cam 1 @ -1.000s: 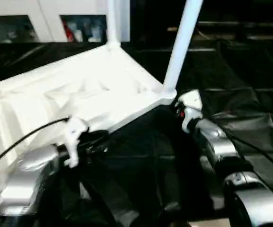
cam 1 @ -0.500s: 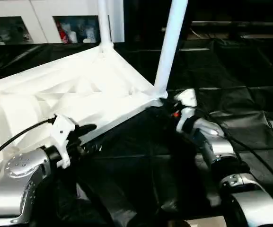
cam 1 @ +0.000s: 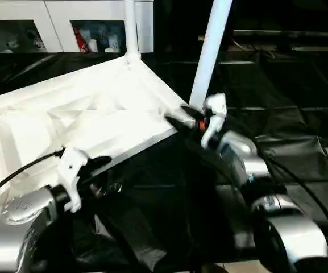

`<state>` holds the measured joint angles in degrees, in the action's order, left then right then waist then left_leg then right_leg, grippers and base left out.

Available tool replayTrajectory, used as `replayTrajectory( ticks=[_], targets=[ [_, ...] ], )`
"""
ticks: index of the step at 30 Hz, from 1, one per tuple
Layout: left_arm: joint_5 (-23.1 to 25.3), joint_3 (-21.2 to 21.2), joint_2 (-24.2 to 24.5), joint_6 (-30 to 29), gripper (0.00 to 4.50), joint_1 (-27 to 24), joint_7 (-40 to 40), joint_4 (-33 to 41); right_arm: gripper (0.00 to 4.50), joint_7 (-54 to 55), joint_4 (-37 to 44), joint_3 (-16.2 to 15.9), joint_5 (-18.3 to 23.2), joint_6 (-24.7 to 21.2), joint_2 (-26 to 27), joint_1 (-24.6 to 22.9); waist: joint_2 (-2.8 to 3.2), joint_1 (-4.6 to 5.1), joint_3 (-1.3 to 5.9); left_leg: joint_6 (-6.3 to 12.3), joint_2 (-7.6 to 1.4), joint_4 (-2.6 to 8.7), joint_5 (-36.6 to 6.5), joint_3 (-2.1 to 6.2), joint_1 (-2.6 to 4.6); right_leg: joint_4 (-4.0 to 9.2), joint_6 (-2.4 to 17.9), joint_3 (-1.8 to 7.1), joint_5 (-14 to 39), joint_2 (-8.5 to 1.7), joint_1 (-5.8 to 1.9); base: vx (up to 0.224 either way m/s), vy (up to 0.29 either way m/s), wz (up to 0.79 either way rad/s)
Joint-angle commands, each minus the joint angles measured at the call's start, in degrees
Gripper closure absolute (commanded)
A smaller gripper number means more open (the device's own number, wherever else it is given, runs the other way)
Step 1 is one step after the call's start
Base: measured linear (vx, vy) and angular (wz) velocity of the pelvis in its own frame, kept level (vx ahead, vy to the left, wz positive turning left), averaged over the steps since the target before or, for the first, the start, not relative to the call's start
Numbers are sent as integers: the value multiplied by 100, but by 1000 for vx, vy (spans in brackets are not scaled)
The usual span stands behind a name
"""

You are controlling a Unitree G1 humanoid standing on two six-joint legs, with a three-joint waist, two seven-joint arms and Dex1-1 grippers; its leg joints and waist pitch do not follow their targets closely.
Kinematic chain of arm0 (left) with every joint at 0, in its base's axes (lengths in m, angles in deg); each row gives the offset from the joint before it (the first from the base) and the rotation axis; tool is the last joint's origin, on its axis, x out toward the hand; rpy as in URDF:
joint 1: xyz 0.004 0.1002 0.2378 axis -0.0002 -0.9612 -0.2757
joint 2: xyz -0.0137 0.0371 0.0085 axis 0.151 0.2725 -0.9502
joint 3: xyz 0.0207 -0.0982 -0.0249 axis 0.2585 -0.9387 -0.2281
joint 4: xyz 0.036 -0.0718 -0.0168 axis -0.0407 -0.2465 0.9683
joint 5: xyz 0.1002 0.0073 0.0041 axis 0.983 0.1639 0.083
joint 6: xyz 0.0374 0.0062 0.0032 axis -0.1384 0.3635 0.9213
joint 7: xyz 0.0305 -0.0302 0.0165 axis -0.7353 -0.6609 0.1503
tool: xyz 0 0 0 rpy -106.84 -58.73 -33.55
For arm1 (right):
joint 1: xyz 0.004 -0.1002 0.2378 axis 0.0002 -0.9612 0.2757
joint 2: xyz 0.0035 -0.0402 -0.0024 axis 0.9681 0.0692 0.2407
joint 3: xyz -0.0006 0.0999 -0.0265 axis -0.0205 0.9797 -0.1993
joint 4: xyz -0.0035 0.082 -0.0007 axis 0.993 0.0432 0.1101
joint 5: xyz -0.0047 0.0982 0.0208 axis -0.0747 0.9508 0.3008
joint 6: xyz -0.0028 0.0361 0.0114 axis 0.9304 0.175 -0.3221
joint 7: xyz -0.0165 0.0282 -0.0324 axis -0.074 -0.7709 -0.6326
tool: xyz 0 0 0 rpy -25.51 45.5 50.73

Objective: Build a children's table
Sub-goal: Rotate table base

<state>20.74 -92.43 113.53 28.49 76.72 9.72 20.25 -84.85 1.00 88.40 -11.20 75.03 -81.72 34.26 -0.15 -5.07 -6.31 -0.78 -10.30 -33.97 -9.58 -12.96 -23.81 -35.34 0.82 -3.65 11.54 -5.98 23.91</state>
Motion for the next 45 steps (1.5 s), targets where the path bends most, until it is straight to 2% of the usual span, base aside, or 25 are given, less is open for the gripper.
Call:
replayTrajectory(
  ticks=[1, 2, 5, 6, 7, 8, 9, 10, 12, 13, 14, 16, 17, 24, 25, 27, 28, 29, 33, 35, 39, 41, 43, 44, 45],
  targets=[
    [-62, -104, 57, -36, 2, -154, -24, 134, 90, 366, -225, 200, 124, 70, -4, 125, 50, 9, 424, 328, -340, 447, -861, 188, 268, 291, 1451, 258, 350, -259, -204, 0, 0, 0],
    [-75, -138, 53, -35, 2, -265, -33, 184, 90, 527, -308, 286, 175, 81, 1, 200, 25, 11, 405, 334, -339, 454, -893, 182, 271, 306, 1413, 256, 376, -243, -192, 0, 0, 0],
    [-108, -177, 92, -19, 2, -565, -60, 287, 90, 875, -585, 537, 244, 159, 4, 399, 27, 10, 393, 292, -340, 462, -1014, 183, 276, 316, 1365, 266, 515, -249, -184, 0, 0, 0],
    [-114, -180, 113, -16, 2, -665, -75, 333, 90, 969, -668, 618, 267, 200, 0, 456, 9, 3, 382, 285, -342, 467, -1060, 175, 283, 329, 1332, 267, 574, -246, -176, 0, 0, 0],
    [-124, -188, 120, -15, 2, -717, -86, 359, 90, 1033, -715, 663, 281, 220, -8, 488, 23, -2, 379, 247, -343, 476, -1157, 184, 281, 334, 1284, 270, 691, -253, -176, 0, 0, 0],
    [-160, -257, 127, 6, 2, -906, -115, 436, 90, 1332, -883, 801, 327, 270, -71, 591, -7, -26, 379, 208, -354, 478, -1152, 187, 294, 331, 1230, 273, 750, -265, -165, 0, 0, 0],
    [-176, -291, 131, 22, 2, -983, -124, 460, 90, 1466, -957, 847, 336, 294, -104, 631, -2, -5, 380, 193, -347, 485, -1168, 189, 282, 327, 1236, 268, 750, -253, -174, 0, 0, 0],
    [-190, -343, 142, 42, 2, -1096, -123, 488, 90, 1630, -1034, 909, 352, 318, -156, 677, 12, -18, 363, 132, -349, 496, -1302, 179, 309, 352, 1179, 265, 856, -240, -139, 0, 0, 0],
    [-196, -362, 148, 46, 2, -1144, -124, 502, 90, 1691, -1066, 934, 364, 330, -178, 698, -22, -27, 365, 76, -343, 498, -1383, 173, 318, 351, 1104, 269, 857, -223, -136, 0, 0, 0],
    [-210, -399, 163, 87, 2, -1246, -121, 527, 90, 1817, -1149, 983, 358, 344, -245, 756, -19, -45, 363, 39, -342, 502, -1422, 169, 327, 354, 1050, 273, 860, -223, -125, 0, 0, 0],
    [-225, -422, 170, 104, 2, -1288, -119, 534, 90, 1857, -1187, 985, 322, 365, -290, 788, -46, -49, 369, 11, -338, 505, -1447, 176, 311, 348, 1016, 272, 890, -230, -141, 0, 0, 0],
    [-241, -461, 186, 139, 2, -1349, -123, 528, 90, 1933, -1244, 1015, 274, 396, -376, 851, -47, -60, 374, -42, -337, 513, -1489, 182, 311, 350, 959, 266, 929, -228, -140, 0, 0, 0],
    [-245, -471, 194, 152, 2, -1365, -130, 522, 90, 1962, -1261, 1039, 263, 405, -403, 874, -46, -73, 372, -71, -338, 510, -1550, 171, 335, 356, 937, 272, 933, -220, -116, 0, 0, 0],
    [-285, -582, 285, 317, 2, -1332, -161, 314, 90, 2218, -1408, 1182, 213, 521, -783, 1018, -58, -92, 414, -35, -316, 472, -1357, 166, 296, 316, 971, 270, 615, -226, -162, 0, 0, 0],
    [-327, -636, 342, 355, 2, -1322, -113, 256, 90, 2202, -1419, 1188, 201, 526, -869, 998, -32, -99, 424, -14, -310, 462, -1278, 176, 283, 298, 975, 264, 533, -228, -178, 0, 0, 0],
    [-400, -694, 405, 394, 2, -1342, -22, 227, 90, 2168, -1420, 1174, 166, 538, -928, 965, -53, -91, 435, 51, -305, 445, -1156, 173, 272, 281, 1007, 257, 360, -217, -192, 0, 0, 0],
    [-515, -764, 472, 402, 2, -1392, 109, 225, 90, 2111, -1419, 1156, 123, 538, -968, 926, -32, -90, 431, 86, -299, 438, -1107, 174, 264, 277, 1041, 252, 308, -216, -193, 0, 0, 0],
    [-590, -819, 532, 407, 2, -1457, 225, 219, 90, 2050, -1413, 1125, 86, 539, -987, 885, -38, -85, 431, 121, -289, 429, -1048, 175, 253, 267, 1090, 245, 264, -213, -204, 0, 0, 0],
    [-852, -1073, 769, 454, 2, -1657, 629, 205, 90, 1697, -1358, 928, -72, 619, -1014, 683, -34, -66, 411, 187, -307, 429, -1101, 171, 236, 270, 1173, 236, 358, -204, -209, 0, 0, 0],
    [-924, -1190, 835, 493, 2, -1609, 707, 83, 90, 1529, -1313, 852, -131, 666, -1008, 586, -21, -63, 406, 158, -324, 435, -1218, 166, 255, 281, 1218, 240, 466, -200, -196, 0, 0, 0],
    [-1223, -1636, 1045, 502, 2, -1538, 919, -223, 90, 864, -1094, 779, -83, 655, -961, 296, -26, -54, 391, 114, -328, 446, -1340, 161, 232, 287, 1246, 249, 620, -202, -206, 0, 0, 0],
    [-1392, -1931, 1198, 522, 2, -1689, 1066, -319, 90, 573, -928, 782, -56, 625, -945, 99, -5, -54, 379, 40, -356, 462, -1458, 163, 244, 309, 1233, 261, 769, -201, -192, 0, 0, 0],
    [-1518, -2140, 1299, 498, 2, -1802, 1210, -364, 90, 533, -812, 785, -41, 649, -928, -53, -29, -44, 368, -4, -359, 468, -1519, 163, 242, 310, 1244, 269, 842, -196, -188, 0, 0, 0],
    [-1593, -2298, 1366, 474, 2, -1855, 1293, -412, 90, 527, -740, 784, -24, 686, -920, -165, 15, -51, 356, -47, -359, 476, -1641, 167, 258, 320, 1248, 272, 1014, -204, -169, 0, 0, 0],
    [-1647, -2434, 1435, 464, 2, -1890, 1375, -481, 90, 521, -674, 789, -3, 704, -908, -267, 2, -41, 340, -74, -359, 489, -1748, 161, 262, 348, 1227, 275, 1138, -198, -159, 0, 0, 0]
  ],
)
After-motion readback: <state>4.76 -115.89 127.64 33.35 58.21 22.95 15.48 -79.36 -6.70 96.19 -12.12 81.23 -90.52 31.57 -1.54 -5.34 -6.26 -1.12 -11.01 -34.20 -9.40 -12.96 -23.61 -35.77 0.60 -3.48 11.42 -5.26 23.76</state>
